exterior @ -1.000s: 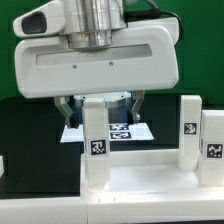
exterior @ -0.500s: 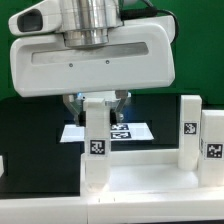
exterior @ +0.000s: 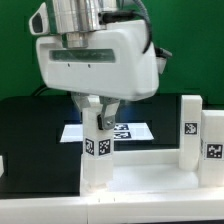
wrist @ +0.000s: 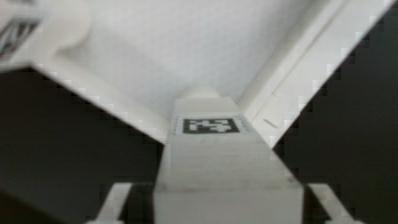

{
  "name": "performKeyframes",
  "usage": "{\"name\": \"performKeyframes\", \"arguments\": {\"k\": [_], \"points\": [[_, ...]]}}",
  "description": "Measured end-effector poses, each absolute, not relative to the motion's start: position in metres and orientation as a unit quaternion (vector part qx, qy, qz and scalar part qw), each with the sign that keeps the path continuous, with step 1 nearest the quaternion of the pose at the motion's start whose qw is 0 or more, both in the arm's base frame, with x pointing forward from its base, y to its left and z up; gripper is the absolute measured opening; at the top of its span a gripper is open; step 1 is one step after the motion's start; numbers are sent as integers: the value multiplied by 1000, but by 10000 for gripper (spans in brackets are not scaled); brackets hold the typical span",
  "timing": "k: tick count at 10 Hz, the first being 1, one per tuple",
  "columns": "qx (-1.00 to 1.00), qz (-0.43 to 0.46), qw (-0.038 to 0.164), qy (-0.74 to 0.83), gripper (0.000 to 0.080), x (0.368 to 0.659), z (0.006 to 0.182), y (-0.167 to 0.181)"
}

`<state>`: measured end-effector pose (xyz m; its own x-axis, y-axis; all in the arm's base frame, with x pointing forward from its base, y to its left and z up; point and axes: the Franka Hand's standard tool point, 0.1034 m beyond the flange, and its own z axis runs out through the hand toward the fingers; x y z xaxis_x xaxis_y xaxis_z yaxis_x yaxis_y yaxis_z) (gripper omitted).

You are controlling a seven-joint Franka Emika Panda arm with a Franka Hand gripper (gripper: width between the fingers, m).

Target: Assemble desk

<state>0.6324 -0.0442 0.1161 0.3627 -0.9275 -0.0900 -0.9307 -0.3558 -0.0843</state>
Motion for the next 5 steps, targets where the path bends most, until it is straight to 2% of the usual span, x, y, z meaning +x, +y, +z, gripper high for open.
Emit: {"name": "performKeyframes", "arguments": {"k": [1, 3, 4, 5], "points": [[-784, 21, 69, 617, 287, 633, 116, -43], [-748, 24, 69, 659, 287, 633, 116, -42], [-712, 24, 78, 697, 287, 634, 115, -43], [-641, 22, 106, 760, 287, 633, 115, -47]]}}
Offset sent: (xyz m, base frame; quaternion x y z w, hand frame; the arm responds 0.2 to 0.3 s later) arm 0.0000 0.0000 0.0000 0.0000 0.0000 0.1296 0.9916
